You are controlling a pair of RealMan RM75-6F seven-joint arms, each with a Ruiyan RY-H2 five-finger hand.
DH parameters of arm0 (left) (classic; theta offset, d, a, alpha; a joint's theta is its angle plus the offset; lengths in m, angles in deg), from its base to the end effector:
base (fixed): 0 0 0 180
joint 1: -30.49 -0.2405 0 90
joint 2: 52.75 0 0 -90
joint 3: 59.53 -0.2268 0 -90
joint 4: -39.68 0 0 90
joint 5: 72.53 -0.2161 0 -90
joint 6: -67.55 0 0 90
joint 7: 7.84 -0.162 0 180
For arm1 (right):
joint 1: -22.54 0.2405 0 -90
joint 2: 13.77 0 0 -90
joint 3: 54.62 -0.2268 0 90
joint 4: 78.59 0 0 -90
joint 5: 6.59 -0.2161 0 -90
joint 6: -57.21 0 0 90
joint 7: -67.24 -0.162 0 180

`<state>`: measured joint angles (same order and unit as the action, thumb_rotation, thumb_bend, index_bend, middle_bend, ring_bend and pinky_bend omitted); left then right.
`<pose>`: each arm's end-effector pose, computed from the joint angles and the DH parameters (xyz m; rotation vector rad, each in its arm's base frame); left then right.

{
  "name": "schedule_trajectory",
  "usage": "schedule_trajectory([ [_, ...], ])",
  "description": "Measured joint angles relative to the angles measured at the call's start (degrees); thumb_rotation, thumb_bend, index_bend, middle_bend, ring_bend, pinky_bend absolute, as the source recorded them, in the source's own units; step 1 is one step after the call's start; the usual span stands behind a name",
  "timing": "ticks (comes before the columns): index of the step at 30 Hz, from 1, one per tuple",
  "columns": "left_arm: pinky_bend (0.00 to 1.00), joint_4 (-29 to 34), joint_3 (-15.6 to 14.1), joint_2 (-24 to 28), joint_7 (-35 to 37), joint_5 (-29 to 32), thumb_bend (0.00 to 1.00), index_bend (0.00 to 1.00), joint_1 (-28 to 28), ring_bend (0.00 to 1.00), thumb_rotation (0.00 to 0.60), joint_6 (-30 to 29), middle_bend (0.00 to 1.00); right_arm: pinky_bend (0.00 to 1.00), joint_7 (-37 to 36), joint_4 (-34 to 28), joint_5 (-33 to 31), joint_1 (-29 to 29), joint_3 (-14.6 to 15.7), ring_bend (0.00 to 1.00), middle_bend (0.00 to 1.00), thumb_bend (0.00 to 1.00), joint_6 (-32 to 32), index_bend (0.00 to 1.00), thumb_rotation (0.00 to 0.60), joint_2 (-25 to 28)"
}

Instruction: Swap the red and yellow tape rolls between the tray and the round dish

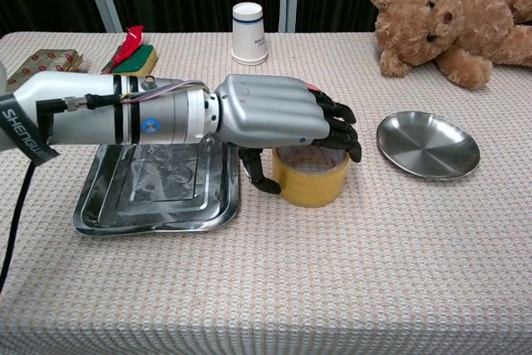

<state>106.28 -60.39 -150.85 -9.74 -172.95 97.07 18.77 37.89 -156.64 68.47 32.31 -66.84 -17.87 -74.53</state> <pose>-0.0088 0.3103 -0.1104 -2.6105 -0.0952 -1.0323 -0.3404 -0.2610 0.2166 1.0895 -1.0610 1.1065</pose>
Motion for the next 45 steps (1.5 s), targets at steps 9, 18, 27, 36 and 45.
schedule_trajectory([
  [9, 0.20, 9.8, 0.0, 8.7, -5.2, 2.0, 0.26, 0.26, -5.2, 0.08, 0.600, -5.6, 0.25, 0.00, 0.9, -1.0, 0.6, 0.4, -0.2, 0.00, 0.00, 0.00, 0.1, 0.00, 0.600, 0.2],
  [18, 0.20, 17.7, -3.2, 18.3, -10.9, 9.9, 0.26, 0.23, -16.1, 0.08, 0.600, -8.9, 0.24, 0.00, 3.9, -3.9, 1.5, 1.3, -0.2, 0.00, 0.00, 0.00, 0.1, 0.00, 0.600, 0.3],
  [27, 0.17, 13.9, -4.1, 15.7, -8.9, 9.0, 0.20, 0.07, -18.2, 0.02, 0.600, -9.1, 0.05, 0.00, 7.6, -6.7, 1.7, 2.2, 0.0, 0.00, 0.00, 0.00, 0.4, 0.00, 0.600, 0.5],
  [36, 0.14, 14.7, -4.2, 16.6, -10.0, 9.8, 0.16, 0.03, -20.0, 0.00, 0.600, -7.9, 0.00, 0.00, 8.9, -7.9, 3.1, 2.7, 0.7, 0.00, 0.00, 0.00, 0.4, 0.00, 0.600, 0.0],
  [45, 0.16, 20.2, -1.4, 22.4, -13.9, 17.7, 0.16, 0.04, -29.2, 0.00, 0.600, -19.7, 0.00, 0.00, 13.5, -11.6, 6.7, 7.6, 1.1, 0.00, 0.00, 0.00, 5.0, 0.00, 0.600, 0.3],
])
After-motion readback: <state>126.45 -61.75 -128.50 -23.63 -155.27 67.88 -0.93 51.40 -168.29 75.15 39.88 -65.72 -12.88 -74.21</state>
